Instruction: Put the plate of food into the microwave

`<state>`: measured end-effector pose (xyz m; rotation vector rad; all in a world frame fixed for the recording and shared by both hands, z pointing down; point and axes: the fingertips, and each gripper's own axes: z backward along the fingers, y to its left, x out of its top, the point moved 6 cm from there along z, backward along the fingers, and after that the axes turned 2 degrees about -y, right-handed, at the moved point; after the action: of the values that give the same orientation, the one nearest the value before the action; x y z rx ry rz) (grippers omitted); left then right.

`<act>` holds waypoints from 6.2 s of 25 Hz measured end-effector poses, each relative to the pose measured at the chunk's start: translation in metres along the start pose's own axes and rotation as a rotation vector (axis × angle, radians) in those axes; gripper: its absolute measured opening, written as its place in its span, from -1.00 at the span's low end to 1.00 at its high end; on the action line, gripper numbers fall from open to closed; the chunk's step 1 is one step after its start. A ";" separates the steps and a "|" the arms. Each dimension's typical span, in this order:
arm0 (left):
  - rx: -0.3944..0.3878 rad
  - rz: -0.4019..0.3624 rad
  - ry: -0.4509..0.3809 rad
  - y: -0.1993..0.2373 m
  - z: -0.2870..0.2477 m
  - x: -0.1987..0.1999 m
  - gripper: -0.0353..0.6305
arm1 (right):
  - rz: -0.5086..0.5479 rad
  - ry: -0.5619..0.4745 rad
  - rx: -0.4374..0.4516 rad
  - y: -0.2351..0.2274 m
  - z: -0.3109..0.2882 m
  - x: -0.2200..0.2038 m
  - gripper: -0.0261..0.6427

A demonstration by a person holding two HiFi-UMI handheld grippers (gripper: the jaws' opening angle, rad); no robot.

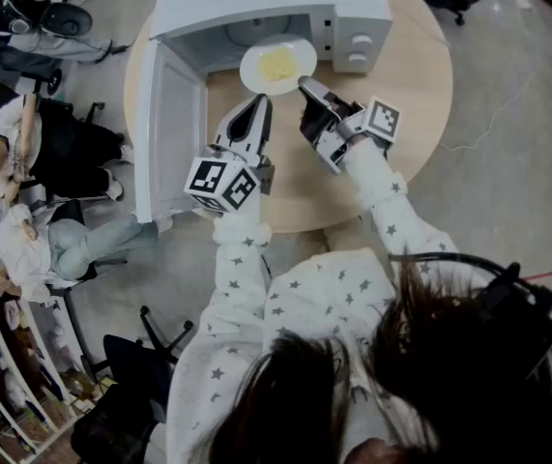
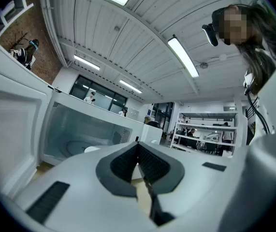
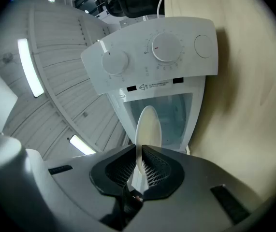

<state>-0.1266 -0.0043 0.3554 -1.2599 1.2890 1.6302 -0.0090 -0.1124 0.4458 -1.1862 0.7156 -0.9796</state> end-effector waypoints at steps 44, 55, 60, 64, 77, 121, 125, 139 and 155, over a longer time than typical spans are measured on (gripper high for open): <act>-0.176 0.084 0.169 0.110 -0.089 -0.034 -0.89 | 0.066 -0.268 -0.211 -0.071 -0.099 0.022 -0.85; -0.190 0.096 0.161 0.100 -0.090 -0.031 -0.89 | 0.243 -0.183 -0.375 -0.070 -0.100 0.025 -0.85; -0.191 0.098 0.159 0.101 -0.090 -0.031 -0.89 | 0.293 -0.176 -0.373 -0.067 -0.101 0.028 -0.44; -0.190 0.100 0.159 0.105 -0.088 -0.032 -0.89 | 0.410 -0.131 -0.430 -0.064 -0.106 0.024 -0.40; -0.173 0.086 0.166 0.104 -0.084 -0.029 -0.89 | 0.620 0.044 -0.651 -0.061 -0.107 0.017 -0.35; -0.254 0.019 0.133 0.025 -0.033 -0.007 -0.89 | 0.441 0.121 -0.201 0.055 -0.018 -0.022 -0.90; -0.257 0.010 0.123 0.010 -0.021 -0.003 -0.89 | 0.445 0.146 -0.175 0.062 -0.004 -0.031 -0.90; -0.285 -0.021 0.109 -0.021 0.015 0.009 -0.89 | 0.458 0.170 -0.069 0.089 0.014 -0.069 -0.90; -0.253 -0.003 0.103 -0.014 0.018 0.002 -0.89 | 0.455 0.195 -0.033 0.090 0.012 -0.071 -0.90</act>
<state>-0.1194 0.0162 0.3497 -1.5136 1.1662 1.7890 -0.0075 -0.0364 0.3596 -0.9054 1.1044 -0.7048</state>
